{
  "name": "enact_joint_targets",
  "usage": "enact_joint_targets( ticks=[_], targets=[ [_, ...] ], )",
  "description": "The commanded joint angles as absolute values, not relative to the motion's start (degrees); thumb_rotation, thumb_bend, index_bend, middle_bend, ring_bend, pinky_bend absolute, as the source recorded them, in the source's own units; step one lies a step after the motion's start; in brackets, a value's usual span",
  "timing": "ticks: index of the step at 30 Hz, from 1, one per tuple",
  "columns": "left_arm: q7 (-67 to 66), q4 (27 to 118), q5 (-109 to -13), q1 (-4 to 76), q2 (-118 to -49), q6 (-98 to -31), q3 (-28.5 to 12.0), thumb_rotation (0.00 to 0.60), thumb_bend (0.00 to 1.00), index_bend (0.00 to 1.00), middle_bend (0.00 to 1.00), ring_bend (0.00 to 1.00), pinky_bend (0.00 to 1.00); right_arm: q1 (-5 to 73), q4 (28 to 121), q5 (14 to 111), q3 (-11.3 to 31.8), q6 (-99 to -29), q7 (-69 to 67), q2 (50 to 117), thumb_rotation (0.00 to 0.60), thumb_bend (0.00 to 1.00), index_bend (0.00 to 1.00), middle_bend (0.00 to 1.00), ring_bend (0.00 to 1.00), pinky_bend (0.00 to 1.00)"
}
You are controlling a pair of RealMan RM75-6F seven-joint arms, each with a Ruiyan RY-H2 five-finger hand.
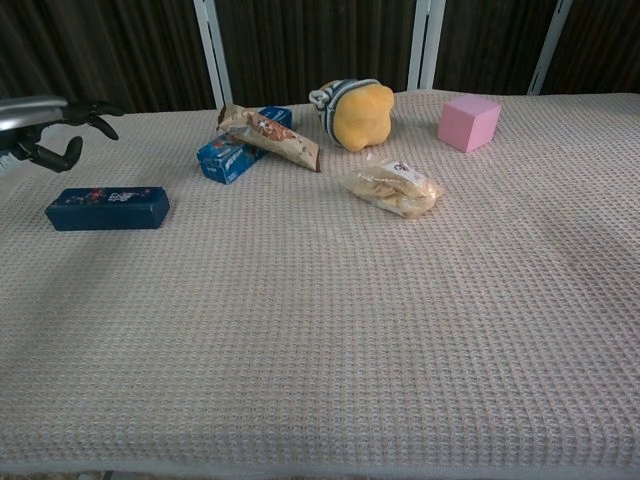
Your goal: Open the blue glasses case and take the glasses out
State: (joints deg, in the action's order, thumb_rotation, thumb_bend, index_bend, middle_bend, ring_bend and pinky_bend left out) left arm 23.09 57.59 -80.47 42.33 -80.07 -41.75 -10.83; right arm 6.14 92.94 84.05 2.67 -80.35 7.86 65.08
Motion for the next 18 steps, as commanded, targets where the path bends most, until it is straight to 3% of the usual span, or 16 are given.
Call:
enact_joint_targets(
  ticks=[1,18],
  targets=[
    [26.08,51.86,-79.61,44.28,-83.35,-38.19,-9.61,0.600,0.78,0.00,0.18,0.00,0.00,6.22,92.94,84.16,2.56,-80.20,8.07,65.16,0.600,0.18,0.00,0.00,0.00,0.02],
    [30.75,41.75,-80.87,45.76,-87.23,-32.03,-4.97,0.600,0.81,0.00,0.21,0.00,0.00,6.11,93.14,83.79,2.88,-80.99,9.51,66.12,0.600,0.18,0.00,0.00,0.00,0.02]
  ],
)
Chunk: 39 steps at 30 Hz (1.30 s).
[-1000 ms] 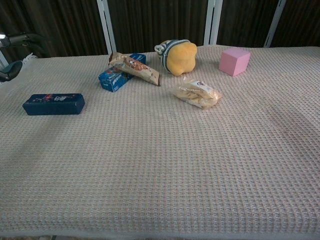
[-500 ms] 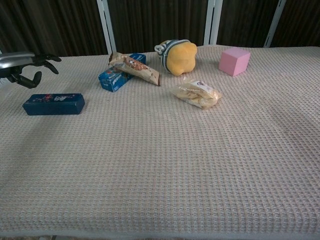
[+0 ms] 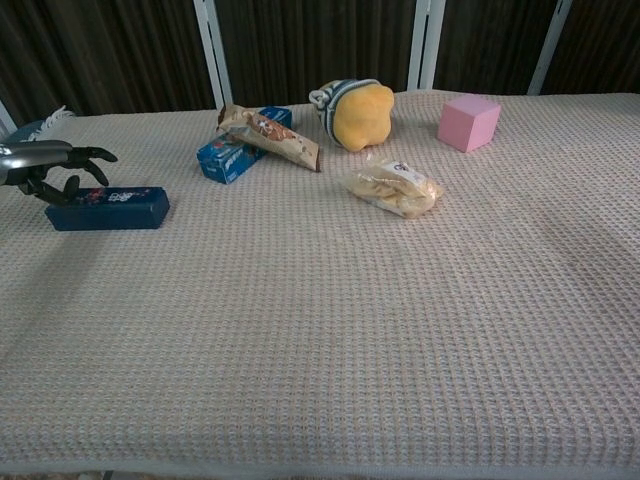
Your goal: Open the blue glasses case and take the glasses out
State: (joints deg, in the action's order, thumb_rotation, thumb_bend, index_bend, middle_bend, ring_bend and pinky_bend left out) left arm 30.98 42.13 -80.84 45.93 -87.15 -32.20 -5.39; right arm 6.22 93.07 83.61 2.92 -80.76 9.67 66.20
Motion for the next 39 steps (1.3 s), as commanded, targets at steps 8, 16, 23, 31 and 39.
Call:
enact_joint_targets(
  ticks=[8,16,23,31,39],
  targets=[
    [28.65,44.81,-81.12,44.39,-84.81,-32.58,-3.32,0.600,0.81,0.00,0.30,0.06,0.00,5.65,93.64,84.87,2.74,-82.19,7.80,65.37,0.600,0.18,0.00,0.00,0.00,0.02],
    [26.44,56.03,-82.04,42.17,-78.90,-35.64,-1.59,0.600,0.81,0.00,0.34,0.09,0.00,4.87,93.81,86.23,2.47,-83.87,5.90,64.73,0.600,0.18,0.00,0.00,0.00,0.02],
    [22.92,65.16,-84.05,40.80,-75.48,-39.77,-0.15,0.600,0.81,0.00,0.31,0.10,0.00,4.46,93.96,86.95,2.27,-84.59,4.93,64.34,0.600,0.18,0.00,0.00,0.00,0.02],
    [16.23,76.12,-84.11,40.25,-72.20,-41.89,0.55,0.600,0.79,0.00,0.35,0.14,0.02,4.18,94.05,87.11,2.26,-84.88,3.94,63.79,0.600,0.18,0.00,0.00,0.00,0.02],
    [11.26,82.56,-82.48,39.68,-72.58,-43.32,0.32,0.600,0.78,0.00,0.33,0.14,0.03,3.67,94.04,87.82,2.17,-85.83,2.46,63.16,0.600,0.18,0.00,0.00,0.00,0.03]
  ],
)
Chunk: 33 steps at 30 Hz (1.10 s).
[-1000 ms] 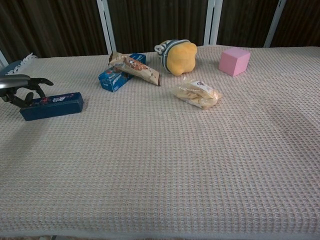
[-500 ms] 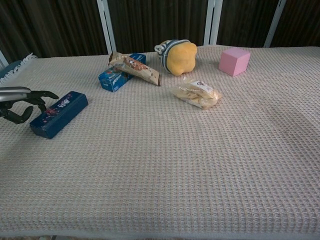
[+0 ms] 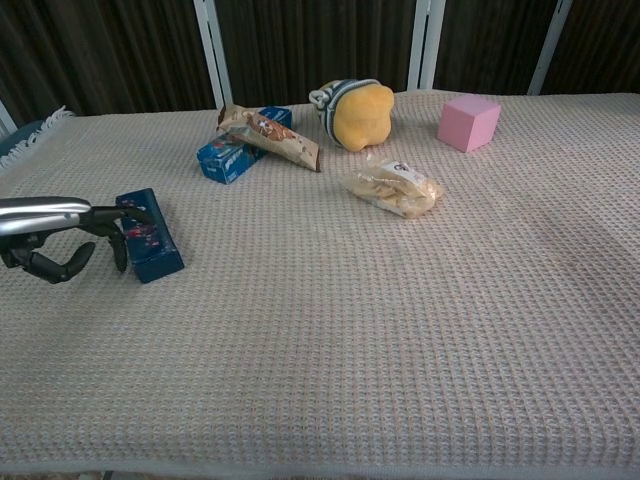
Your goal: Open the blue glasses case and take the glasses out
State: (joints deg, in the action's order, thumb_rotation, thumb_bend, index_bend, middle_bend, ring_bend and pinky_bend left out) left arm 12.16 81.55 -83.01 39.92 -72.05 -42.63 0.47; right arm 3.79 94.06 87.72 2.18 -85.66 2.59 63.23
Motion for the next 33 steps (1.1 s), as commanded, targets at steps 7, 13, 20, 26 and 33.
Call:
enact_joint_targets(
  ticks=[7,13,20,26,33],
  targets=[
    [10.61,84.23,-82.88,39.39,-75.56,-46.45,-0.88,0.600,0.76,0.00,0.32,0.14,0.04,3.49,94.10,87.79,2.21,-85.95,2.23,63.01,0.600,0.18,0.00,0.00,0.00,0.03],
    [7.59,81.98,-80.76,39.82,-79.33,-47.65,-2.75,0.600,0.75,0.00,0.29,0.12,0.03,3.45,94.15,87.62,2.30,-85.83,1.88,62.76,0.600,0.18,0.00,0.00,0.00,0.03],
    [4.22,79.49,-77.65,40.45,-81.93,-47.48,-4.25,0.600,0.73,0.00,0.27,0.11,0.03,3.27,94.15,87.49,2.35,-85.92,1.44,62.50,0.600,0.18,0.00,0.00,0.00,0.03],
    [2.39,78.43,-76.36,40.68,-83.05,-48.26,-5.21,0.600,0.73,0.00,0.26,0.10,0.03,3.20,94.23,87.61,2.28,-85.87,1.14,62.27,0.600,0.18,0.00,0.00,0.00,0.03],
    [2.12,78.87,-76.13,41.13,-84.27,-49.31,-6.24,0.600,0.72,0.00,0.25,0.09,0.02,3.22,94.36,87.56,2.36,-85.77,1.33,62.30,0.600,0.18,0.00,0.00,0.00,0.03]
  ],
)
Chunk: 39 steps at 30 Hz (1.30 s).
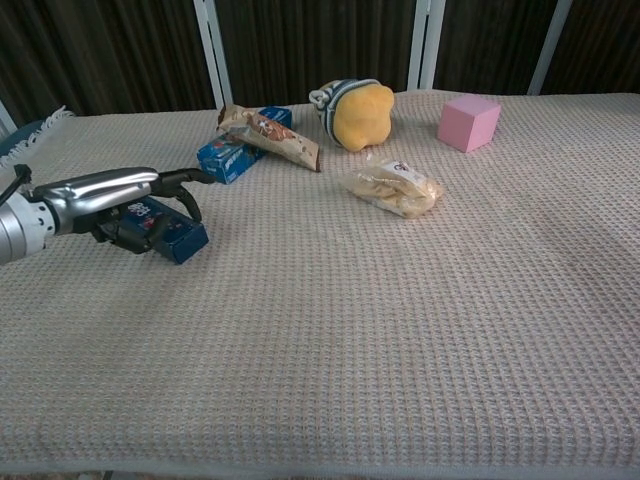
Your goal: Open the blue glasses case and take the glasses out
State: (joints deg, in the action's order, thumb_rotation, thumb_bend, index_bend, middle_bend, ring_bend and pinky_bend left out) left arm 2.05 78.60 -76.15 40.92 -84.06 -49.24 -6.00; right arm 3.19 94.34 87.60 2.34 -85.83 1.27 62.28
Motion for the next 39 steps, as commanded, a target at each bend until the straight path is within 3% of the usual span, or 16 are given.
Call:
enact_joint_targets(
  ticks=[1,4,9,13,20,28,39],
  targets=[
    [2.07,79.09,-76.23,41.22,-84.33,-49.47,-6.35,0.600,0.72,0.00,0.25,0.09,0.02,3.24,94.37,87.53,2.37,-85.71,1.37,62.31,0.600,0.18,0.00,0.00,0.00,0.03],
    [1.10,80.33,-77.44,41.14,-83.64,-51.08,-6.42,0.600,0.69,0.00,0.25,0.09,0.02,3.23,94.40,87.57,2.35,-85.64,1.21,62.20,0.600,0.18,0.00,0.00,0.00,0.03],
    [-2.06,81.92,-81.10,38.99,-80.24,-56.76,-5.13,0.600,0.46,0.00,0.21,0.07,0.01,3.31,94.28,87.98,2.05,-85.30,0.88,62.06,0.600,0.18,0.00,0.00,0.00,0.03],
    [-5.33,79.04,-82.86,37.34,-79.93,-60.49,-4.17,0.600,0.38,0.00,0.15,0.01,0.01,3.50,94.36,88.72,1.60,-84.85,1.15,62.06,0.600,0.18,0.00,0.00,0.00,0.03],
    [-5.40,71.65,-83.68,37.18,-83.17,-60.79,-3.50,0.600,0.36,0.00,0.00,0.00,0.00,3.79,94.70,89.32,1.06,-84.07,2.36,62.50,0.600,0.18,0.00,0.00,0.00,0.03],
    [-7.88,66.16,-85.19,37.27,-86.50,-61.00,-2.31,0.600,0.36,0.00,0.00,0.00,0.00,4.11,94.63,88.55,1.31,-83.35,2.25,62.41,0.600,0.18,0.00,0.00,0.00,0.03],
    [-3.61,60.61,-85.73,37.95,-92.23,-60.37,-2.47,0.600,0.36,0.11,0.00,0.00,0.00,4.18,94.64,88.87,1.06,-83.21,2.30,62.40,0.600,0.18,0.00,0.00,0.00,0.03]
  ],
)
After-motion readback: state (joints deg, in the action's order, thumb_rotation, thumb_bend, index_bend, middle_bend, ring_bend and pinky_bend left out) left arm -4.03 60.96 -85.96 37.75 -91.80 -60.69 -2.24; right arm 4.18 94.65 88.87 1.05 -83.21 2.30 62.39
